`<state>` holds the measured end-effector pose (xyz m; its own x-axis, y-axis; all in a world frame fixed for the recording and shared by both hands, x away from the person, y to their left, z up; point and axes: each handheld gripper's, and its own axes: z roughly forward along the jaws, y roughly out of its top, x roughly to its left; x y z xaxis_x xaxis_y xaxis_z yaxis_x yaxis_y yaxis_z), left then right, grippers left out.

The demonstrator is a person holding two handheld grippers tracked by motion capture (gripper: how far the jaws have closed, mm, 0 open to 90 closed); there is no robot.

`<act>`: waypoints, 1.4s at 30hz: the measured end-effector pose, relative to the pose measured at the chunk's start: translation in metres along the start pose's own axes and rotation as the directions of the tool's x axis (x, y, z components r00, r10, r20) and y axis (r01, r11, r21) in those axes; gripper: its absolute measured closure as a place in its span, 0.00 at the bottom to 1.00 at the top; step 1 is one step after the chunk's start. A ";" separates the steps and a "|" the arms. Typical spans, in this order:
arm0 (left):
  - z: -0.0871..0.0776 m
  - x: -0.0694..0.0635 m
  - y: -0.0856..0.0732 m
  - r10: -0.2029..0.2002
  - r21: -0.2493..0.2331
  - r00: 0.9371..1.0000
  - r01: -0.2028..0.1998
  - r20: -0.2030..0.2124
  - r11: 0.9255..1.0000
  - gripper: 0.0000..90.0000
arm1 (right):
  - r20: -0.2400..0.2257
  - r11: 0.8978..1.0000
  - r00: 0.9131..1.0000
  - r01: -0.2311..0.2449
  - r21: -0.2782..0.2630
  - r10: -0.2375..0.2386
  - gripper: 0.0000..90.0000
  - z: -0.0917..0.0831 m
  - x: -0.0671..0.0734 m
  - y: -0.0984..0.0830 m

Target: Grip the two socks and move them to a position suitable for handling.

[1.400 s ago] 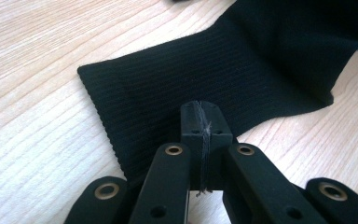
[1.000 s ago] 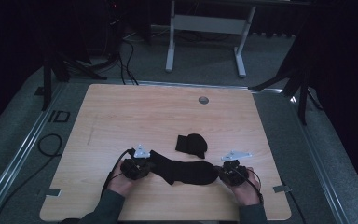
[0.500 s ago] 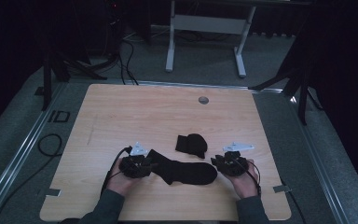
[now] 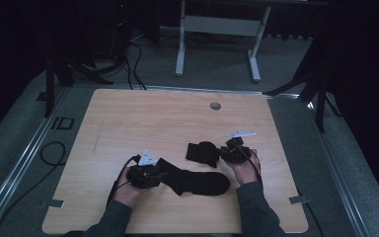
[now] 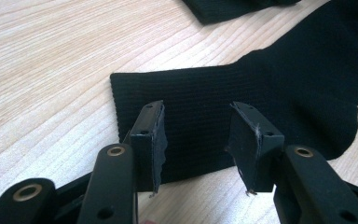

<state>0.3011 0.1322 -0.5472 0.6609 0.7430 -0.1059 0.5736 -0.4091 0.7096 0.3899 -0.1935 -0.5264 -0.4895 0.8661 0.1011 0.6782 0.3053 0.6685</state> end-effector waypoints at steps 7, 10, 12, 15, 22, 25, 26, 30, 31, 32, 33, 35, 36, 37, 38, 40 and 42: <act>0.002 -0.001 0.000 0.011 0.006 1.000 -0.011 -0.010 1.000 0.63 | 0.004 0.999 0.999 -0.033 0.040 0.032 0.76 0.020 -0.004 0.000; 0.002 -0.001 -0.001 0.012 0.006 1.000 -0.012 -0.014 1.000 0.63 | 0.004 0.997 0.999 -0.038 0.071 0.037 0.75 0.026 -0.004 -0.002; 0.002 -0.001 -0.001 0.013 0.009 1.000 -0.012 -0.018 1.000 0.63 | 0.004 0.997 0.999 -0.039 0.073 0.039 0.77 0.026 -0.002 -0.002; 0.003 -0.002 -0.001 0.014 0.009 1.000 -0.013 -0.021 1.000 0.63 | 0.019 0.996 1.000 -0.019 0.083 0.018 0.86 0.027 0.003 -0.001; 0.003 -0.002 -0.001 0.013 0.011 1.000 -0.013 -0.024 1.000 0.63 | 0.047 0.994 0.999 -0.002 0.109 -0.003 0.95 0.030 0.013 0.002; 0.003 -0.001 -0.001 0.006 0.008 1.000 -0.006 -0.027 1.000 0.63 | 0.043 0.994 0.999 -0.024 0.107 0.020 0.96 0.029 0.016 0.001; 0.003 -0.001 -0.001 0.002 0.006 1.000 -0.002 -0.027 1.000 0.63 | 0.030 0.994 0.999 -0.035 0.106 0.032 0.96 0.029 0.017 0.000; 0.003 -0.001 -0.001 0.007 0.013 1.000 -0.007 -0.029 1.000 0.63 | -0.025 0.995 0.997 -0.065 0.080 0.068 0.97 0.028 0.026 -0.004; 0.003 -0.001 -0.001 0.008 0.012 1.000 -0.007 -0.030 1.000 0.63 | -0.037 0.995 0.997 -0.071 0.072 0.074 0.97 0.027 0.028 -0.003; 0.003 -0.002 -0.001 0.008 0.010 0.999 -0.008 -0.032 1.000 0.63 | -0.048 0.995 0.996 -0.073 0.062 0.076 0.97 0.025 0.030 -0.002; 0.003 -0.002 -0.001 0.011 0.009 0.999 -0.011 -0.035 1.000 0.63 | -0.054 0.996 0.996 -0.069 0.052 0.072 0.97 0.023 0.032 0.000; 0.004 -0.002 -0.001 0.018 0.017 0.999 -0.018 -0.035 1.000 0.63 | -0.064 0.998 0.997 -0.049 0.034 0.051 0.97 0.019 0.037 0.004; 0.004 -0.002 -0.001 0.021 0.020 0.999 -0.020 -0.037 1.000 0.63 | -0.071 0.999 0.997 -0.039 0.026 0.041 0.97 0.016 0.039 0.007; 0.004 -0.003 -0.001 0.021 0.022 0.999 -0.020 -0.035 1.000 0.64 | -0.073 0.999 0.997 -0.028 0.019 0.029 0.97 0.013 0.041 0.009; 0.005 -0.003 -0.001 0.019 0.021 0.999 -0.018 -0.036 1.000 0.63 | -0.074 1.000 0.997 -0.020 0.011 0.021 0.97 0.011 0.043 0.012; 0.005 -0.003 -0.001 0.025 0.024 0.999 -0.024 -0.036 0.999 0.63 | -0.081 1.000 0.997 -0.009 -0.004 0.009 0.97 0.006 0.047 0.016; 0.006 -0.004 -0.001 0.026 0.024 0.999 -0.025 -0.038 0.999 0.63 | -0.086 1.000 0.996 -0.001 -0.015 0.000 0.97 0.002 0.050 0.020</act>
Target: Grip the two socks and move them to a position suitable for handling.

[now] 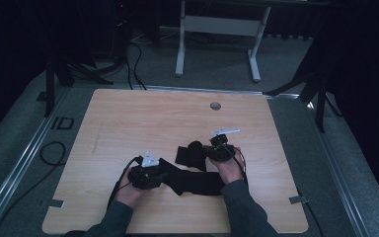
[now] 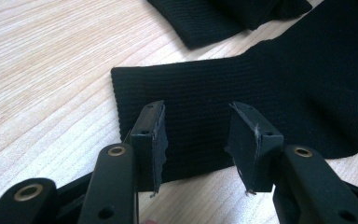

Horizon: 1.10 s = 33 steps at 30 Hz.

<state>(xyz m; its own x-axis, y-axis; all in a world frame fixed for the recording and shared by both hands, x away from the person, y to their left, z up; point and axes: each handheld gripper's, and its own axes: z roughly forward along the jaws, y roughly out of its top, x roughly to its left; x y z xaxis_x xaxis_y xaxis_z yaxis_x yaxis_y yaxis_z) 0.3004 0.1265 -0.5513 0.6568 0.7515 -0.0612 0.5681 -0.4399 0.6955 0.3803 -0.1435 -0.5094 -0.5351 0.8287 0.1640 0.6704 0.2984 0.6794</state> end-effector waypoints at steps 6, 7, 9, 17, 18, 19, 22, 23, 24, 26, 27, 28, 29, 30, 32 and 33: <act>0.001 -0.002 0.000 0.007 0.004 1.000 -0.007 -0.001 1.000 0.64 | -0.015 0.999 1.000 0.022 -0.029 -0.023 0.97 -0.010 0.006 0.006; 0.002 -0.002 0.000 0.007 0.006 1.000 -0.007 -0.001 1.000 0.64 | -0.020 0.999 0.999 0.028 -0.039 -0.029 0.97 -0.015 0.009 0.008; 0.002 -0.003 0.000 0.008 0.005 1.000 -0.008 -0.001 1.000 0.64 | -0.020 0.999 0.999 0.030 -0.043 -0.031 0.97 -0.016 0.009 0.008; 0.003 -0.003 0.000 0.013 0.014 1.000 -0.012 -0.005 1.000 0.64 | -0.021 0.997 0.999 0.037 -0.066 -0.038 0.97 -0.029 0.005 0.012; 0.003 -0.003 0.000 0.011 0.013 1.000 -0.011 -0.005 1.000 0.64 | -0.019 0.997 0.999 0.037 -0.070 -0.038 0.97 -0.030 0.004 0.012; 0.004 -0.003 0.000 0.011 0.014 1.000 -0.011 -0.005 1.000 0.64 | -0.018 0.997 0.999 0.034 -0.070 -0.035 0.97 -0.031 0.003 0.011; 0.004 -0.003 0.000 0.012 0.015 1.000 -0.012 -0.006 1.000 0.64 | -0.015 0.997 0.999 0.030 -0.073 -0.031 0.97 -0.034 0.000 0.010; 0.004 -0.003 0.000 0.012 0.016 1.000 -0.012 -0.005 1.000 0.64 | -0.014 0.997 0.999 0.029 -0.075 -0.030 0.97 -0.036 -0.001 0.010; 0.004 -0.003 0.000 0.012 0.016 1.000 -0.012 -0.005 1.000 0.64 | -0.014 0.997 0.999 0.029 -0.075 -0.030 0.97 -0.036 -0.001 0.010; 0.004 -0.003 -0.001 0.010 0.017 1.000 -0.010 -0.004 1.000 0.63 | -0.016 0.997 0.999 0.026 -0.073 -0.027 0.97 -0.042 -0.005 0.007; 0.004 -0.003 -0.001 0.010 0.018 1.000 -0.010 -0.004 1.000 0.63 | -0.016 0.997 0.999 0.026 -0.073 -0.027 0.97 -0.042 -0.005 0.007; 0.004 -0.003 -0.001 0.009 0.019 1.000 -0.008 -0.003 1.000 0.63 | -0.013 0.997 0.999 0.028 -0.073 -0.029 0.97 -0.043 -0.006 0.005; 0.004 -0.003 -0.001 0.007 0.019 1.000 -0.007 -0.003 1.000 0.63 | -0.006 0.997 0.999 0.032 -0.074 -0.032 0.97 -0.045 -0.007 0.004; 0.004 -0.003 -0.001 0.006 0.019 1.000 -0.006 -0.003 1.000 0.63 | 0.001 0.997 0.999 0.035 -0.074 -0.035 0.97 -0.047 -0.008 0.002; 0.004 -0.003 -0.001 0.008 0.020 1.000 -0.008 -0.005 1.000 0.63 | 0.014 0.997 0.999 0.036 -0.072 -0.035 0.96 -0.050 -0.012 -0.002; 0.004 -0.003 -0.001 0.003 0.018 1.000 -0.003 -0.004 1.000 0.63 | 0.017 0.997 0.999 0.034 -0.072 -0.033 0.96 -0.052 -0.015 -0.004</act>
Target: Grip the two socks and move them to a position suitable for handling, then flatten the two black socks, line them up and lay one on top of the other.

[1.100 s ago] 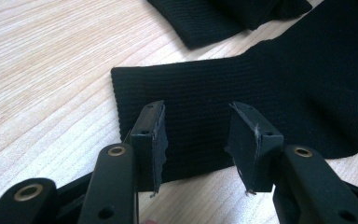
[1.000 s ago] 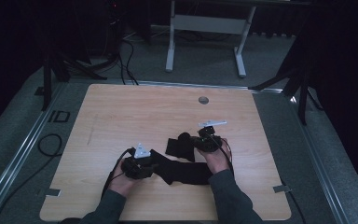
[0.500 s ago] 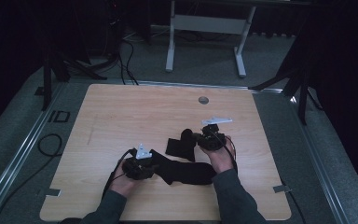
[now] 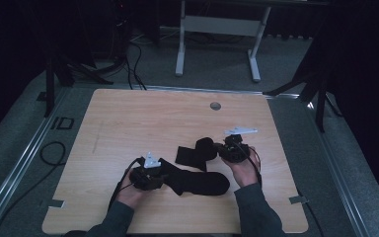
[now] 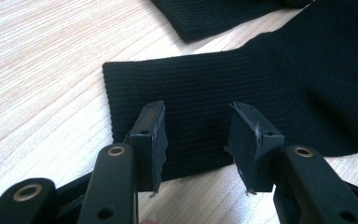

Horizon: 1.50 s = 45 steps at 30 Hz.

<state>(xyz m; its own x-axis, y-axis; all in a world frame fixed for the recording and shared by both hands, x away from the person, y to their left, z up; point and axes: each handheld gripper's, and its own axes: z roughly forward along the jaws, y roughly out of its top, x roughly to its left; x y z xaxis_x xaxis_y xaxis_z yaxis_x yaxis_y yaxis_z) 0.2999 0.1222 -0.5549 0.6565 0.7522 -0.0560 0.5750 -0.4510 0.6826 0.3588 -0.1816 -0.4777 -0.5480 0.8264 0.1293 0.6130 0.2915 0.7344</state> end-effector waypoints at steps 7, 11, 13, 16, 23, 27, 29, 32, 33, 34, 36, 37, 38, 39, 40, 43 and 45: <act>0.001 0.001 0.000 0.000 0.004 1.000 0.000 0.005 1.000 0.63 | 0.031 0.999 0.999 -0.036 -0.013 0.037 0.96 -0.011 -0.015 -0.022; 0.001 0.000 0.000 0.000 0.001 1.000 0.000 0.002 1.000 0.62 | 0.054 0.999 0.997 -0.050 -0.013 0.051 0.96 -0.015 -0.022 -0.033; 0.001 0.000 0.000 0.001 0.000 1.000 -0.001 0.001 1.000 0.62 | 0.051 0.998 0.997 -0.059 -0.010 0.059 0.96 -0.016 -0.025 -0.037; 0.001 0.000 0.000 0.003 0.000 1.000 -0.003 0.000 1.000 0.62 | 0.055 0.998 0.997 -0.060 -0.010 0.061 0.96 -0.017 -0.028 -0.038; 0.001 0.000 0.000 0.009 0.005 1.000 -0.009 0.002 1.000 0.62 | 0.057 0.998 0.997 -0.057 -0.001 0.056 0.96 -0.018 -0.029 -0.041; 0.001 -0.001 0.000 0.006 0.003 1.000 -0.006 0.000 1.000 0.62 | 0.060 0.998 0.997 -0.058 0.007 0.058 0.96 -0.018 -0.031 -0.043; 0.001 -0.001 0.000 0.006 0.003 1.000 -0.006 0.001 1.000 0.62 | 0.067 0.998 0.996 -0.066 0.007 0.066 0.96 -0.021 -0.035 -0.046; 0.001 -0.001 0.000 0.007 0.004 1.000 -0.007 0.001 1.000 0.62 | 0.070 0.997 0.995 -0.073 0.008 0.072 0.96 -0.024 -0.040 -0.048; 0.001 -0.001 0.000 0.007 0.004 1.000 -0.007 0.001 1.000 0.62 | 0.072 0.997 0.995 -0.075 0.010 0.074 0.96 -0.024 -0.042 -0.049; 0.001 -0.001 0.000 0.007 0.003 1.000 -0.007 0.001 1.000 0.62 | 0.072 0.997 0.995 -0.076 0.012 0.075 0.96 -0.025 -0.043 -0.050; 0.001 -0.001 0.000 0.006 0.003 1.000 -0.006 0.000 1.000 0.62 | 0.080 0.997 0.994 -0.080 0.017 0.078 0.95 -0.024 -0.046 -0.052; 0.001 -0.001 0.000 0.006 0.002 1.000 -0.006 0.000 1.000 0.62 | 0.076 0.996 0.994 -0.084 0.019 0.083 0.95 -0.024 -0.047 -0.052; 0.001 -0.001 0.000 0.005 0.001 1.000 -0.005 0.000 1.000 0.62 | 0.078 0.996 0.993 -0.086 0.020 0.084 0.95 -0.024 -0.049 -0.053; 0.001 -0.002 0.000 0.006 0.001 1.000 -0.006 0.000 1.000 0.61 | 0.083 0.996 0.993 -0.088 0.021 0.086 0.95 -0.025 -0.050 -0.054; 0.001 -0.001 0.000 0.005 0.001 1.000 -0.005 0.000 1.000 0.61 | 0.087 0.996 0.992 -0.090 0.022 0.088 0.95 -0.025 -0.051 -0.055; 0.001 -0.002 0.000 0.005 0.001 1.000 -0.005 -0.001 1.000 0.61 | 0.101 0.995 0.991 -0.092 0.027 0.089 0.95 -0.027 -0.055 -0.057; 0.001 -0.002 0.000 0.008 0.002 1.000 -0.008 -0.001 1.000 0.61 | 0.104 0.995 0.990 -0.100 0.025 0.097 0.95 -0.028 -0.058 -0.059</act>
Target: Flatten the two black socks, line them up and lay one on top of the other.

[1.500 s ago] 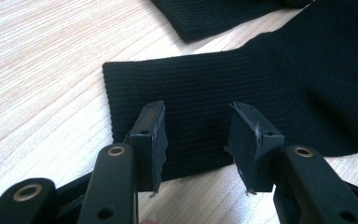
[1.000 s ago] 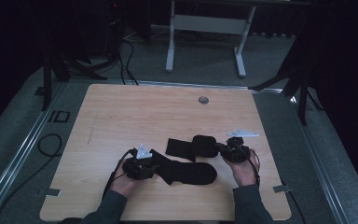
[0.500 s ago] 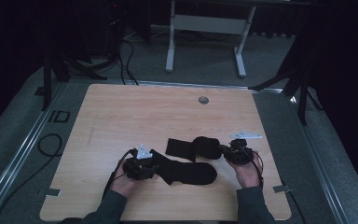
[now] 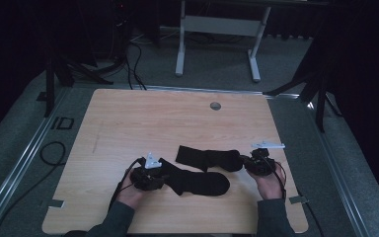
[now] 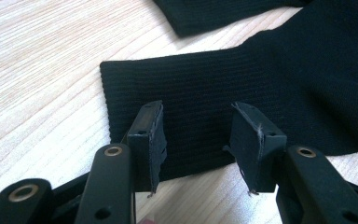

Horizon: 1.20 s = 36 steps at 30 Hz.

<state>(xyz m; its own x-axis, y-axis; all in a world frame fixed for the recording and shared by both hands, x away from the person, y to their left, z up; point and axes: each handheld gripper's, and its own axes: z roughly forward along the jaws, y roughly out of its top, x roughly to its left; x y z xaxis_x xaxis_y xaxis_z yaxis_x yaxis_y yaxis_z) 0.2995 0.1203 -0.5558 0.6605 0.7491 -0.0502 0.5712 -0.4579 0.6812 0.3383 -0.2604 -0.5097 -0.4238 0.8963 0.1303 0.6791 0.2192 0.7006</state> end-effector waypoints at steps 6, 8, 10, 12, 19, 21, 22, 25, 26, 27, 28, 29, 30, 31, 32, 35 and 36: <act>0.000 0.001 0.000 -0.002 0.001 1.000 0.002 0.005 1.000 0.61 | 0.011 0.999 0.999 -0.034 0.015 0.034 0.93 -0.003 -0.012 -0.007; 0.000 0.000 0.000 -0.004 -0.001 1.000 0.004 0.004 1.000 0.61 | 0.016 0.999 0.999 -0.040 0.017 0.040 0.81 -0.005 -0.014 -0.006; 0.000 0.000 0.000 -0.004 -0.001 1.000 0.004 0.003 1.000 0.61 | 0.020 0.999 0.999 -0.036 0.003 0.035 0.72 -0.006 -0.014 -0.004; 0.000 0.000 0.000 -0.003 -0.001 1.000 0.003 0.003 1.000 0.61 | 0.011 1.000 1.000 -0.013 -0.012 0.013 0.68 -0.007 -0.010 -0.002; 0.000 0.000 0.000 -0.001 0.000 1.000 0.001 0.002 1.000 0.60 | -0.059 0.992 0.990 0.126 0.000 -0.125 0.63 0.006 0.018 0.013; 0.000 0.000 0.000 -0.002 -0.002 1.000 0.002 0.003 1.000 0.60 | -0.085 0.987 0.984 0.158 0.002 -0.158 0.63 0.013 0.026 0.017; 0.000 0.000 0.000 -0.003 -0.002 1.000 0.003 0.002 1.000 0.61 | -0.094 0.984 0.980 0.177 0.007 -0.176 0.63 0.018 0.031 0.019; 0.000 0.000 -0.001 -0.004 -0.003 1.000 0.004 0.000 1.000 0.62 | -0.099 0.974 0.970 0.226 0.032 -0.221 0.65 0.033 0.042 0.025; 0.000 0.000 0.000 -0.005 -0.003 1.000 0.005 0.000 1.000 0.62 | -0.109 0.969 0.965 0.243 0.033 -0.238 0.65 0.037 0.047 0.028; 0.000 0.000 0.000 -0.004 -0.003 1.000 0.004 0.001 1.000 0.62 | -0.118 0.964 0.959 0.262 0.036 -0.256 0.65 0.041 0.051 0.030; 0.000 0.000 0.000 -0.004 -0.003 1.000 0.004 0.002 1.000 0.62 | -0.125 0.960 0.954 0.278 0.040 -0.271 0.65 0.045 0.055 0.033; 0.000 -0.001 0.000 -0.006 -0.003 1.000 0.006 0.003 1.000 0.62 | -0.132 0.955 0.949 0.294 0.045 -0.286 0.65 0.049 0.059 0.035; 0.000 -0.001 0.000 -0.006 -0.003 1.000 0.006 0.003 1.000 0.62 | -0.137 0.950 0.944 0.308 0.050 -0.299 0.65 0.053 0.063 0.038; 0.000 -0.001 0.000 -0.006 -0.003 1.000 0.006 0.004 1.000 0.62 | -0.145 0.947 0.942 0.315 0.058 -0.304 0.65 0.056 0.067 0.040; 0.000 -0.001 0.000 -0.004 -0.001 1.000 0.004 0.005 1.000 0.62 | -0.157 0.946 0.938 0.320 0.058 -0.308 0.65 0.060 0.070 0.043; 0.000 0.000 0.000 -0.008 -0.002 1.000 0.008 0.006 1.000 0.61 | -0.168 0.931 0.926 0.356 0.081 -0.339 0.64 0.069 0.078 0.048; 0.000 0.000 0.000 -0.008 -0.002 1.000 0.008 0.006 1.000 0.61 | -0.168 0.931 0.926 0.356 0.081 -0.339 0.64 0.069 0.078 0.048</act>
<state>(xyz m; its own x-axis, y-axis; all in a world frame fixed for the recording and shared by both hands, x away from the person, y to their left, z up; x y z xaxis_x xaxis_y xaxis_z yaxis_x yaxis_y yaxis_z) 0.2992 0.1201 -0.5563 0.6586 0.7501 -0.0601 0.5755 -0.4507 0.6824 0.3800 -0.1534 -0.5144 -0.7235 0.6904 0.0013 0.5298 0.5540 0.6422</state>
